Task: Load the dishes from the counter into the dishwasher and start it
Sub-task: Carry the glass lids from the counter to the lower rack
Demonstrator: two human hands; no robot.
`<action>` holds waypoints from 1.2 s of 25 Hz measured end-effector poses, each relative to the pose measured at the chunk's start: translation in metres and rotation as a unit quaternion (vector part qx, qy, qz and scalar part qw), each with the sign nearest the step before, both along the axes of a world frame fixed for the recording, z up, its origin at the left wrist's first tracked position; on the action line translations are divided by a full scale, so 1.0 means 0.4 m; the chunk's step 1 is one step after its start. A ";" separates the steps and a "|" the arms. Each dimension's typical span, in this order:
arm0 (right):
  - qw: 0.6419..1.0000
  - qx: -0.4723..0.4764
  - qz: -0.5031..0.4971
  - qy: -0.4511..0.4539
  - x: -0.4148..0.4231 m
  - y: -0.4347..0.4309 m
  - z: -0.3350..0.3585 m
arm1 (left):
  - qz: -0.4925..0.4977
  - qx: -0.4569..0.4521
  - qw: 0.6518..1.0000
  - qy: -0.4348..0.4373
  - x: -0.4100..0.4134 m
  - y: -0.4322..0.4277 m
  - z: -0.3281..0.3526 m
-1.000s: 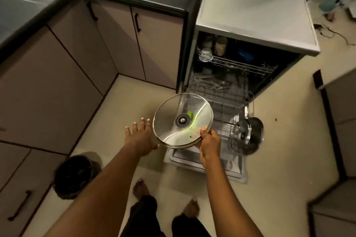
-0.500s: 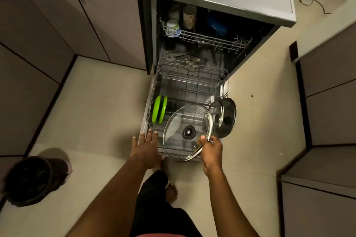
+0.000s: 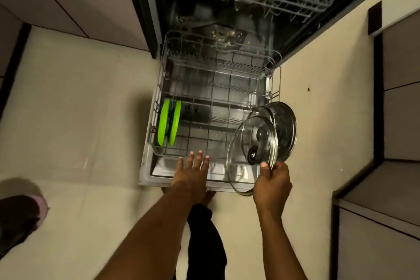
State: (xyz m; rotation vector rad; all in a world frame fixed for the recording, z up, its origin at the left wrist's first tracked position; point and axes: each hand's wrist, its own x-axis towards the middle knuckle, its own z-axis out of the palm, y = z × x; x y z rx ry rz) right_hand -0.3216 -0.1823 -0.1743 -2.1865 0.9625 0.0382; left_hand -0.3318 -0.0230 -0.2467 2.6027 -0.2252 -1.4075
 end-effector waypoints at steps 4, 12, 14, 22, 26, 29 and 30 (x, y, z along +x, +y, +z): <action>0.998 -0.059 -0.011 -0.036 0.085 -0.025 -0.088 | -0.020 -0.009 1.000 0.000 0.073 -0.067 -0.141; 0.992 -0.118 0.030 -0.042 0.186 -0.035 -0.202 | -0.079 0.000 0.994 0.069 0.074 -0.131 -0.274; 0.992 -0.122 0.033 -0.031 0.197 -0.028 -0.221 | -0.074 -0.006 0.994 0.075 0.075 -0.128 -0.279; 0.992 -0.122 0.002 0.001 0.191 -0.026 -0.246 | -0.070 -0.022 0.994 0.075 0.070 -0.121 -0.290; 0.993 -0.118 -0.026 0.003 0.198 -0.015 -0.242 | -0.071 -0.025 0.994 0.078 0.077 -0.121 -0.289; 0.992 -0.128 -0.001 0.003 0.212 -0.027 -0.244 | -0.069 -0.027 0.994 0.079 0.079 -0.119 -0.283; 0.991 -0.133 0.009 0.004 0.220 -0.035 -0.246 | -0.068 -0.029 0.994 0.080 0.080 -0.119 -0.283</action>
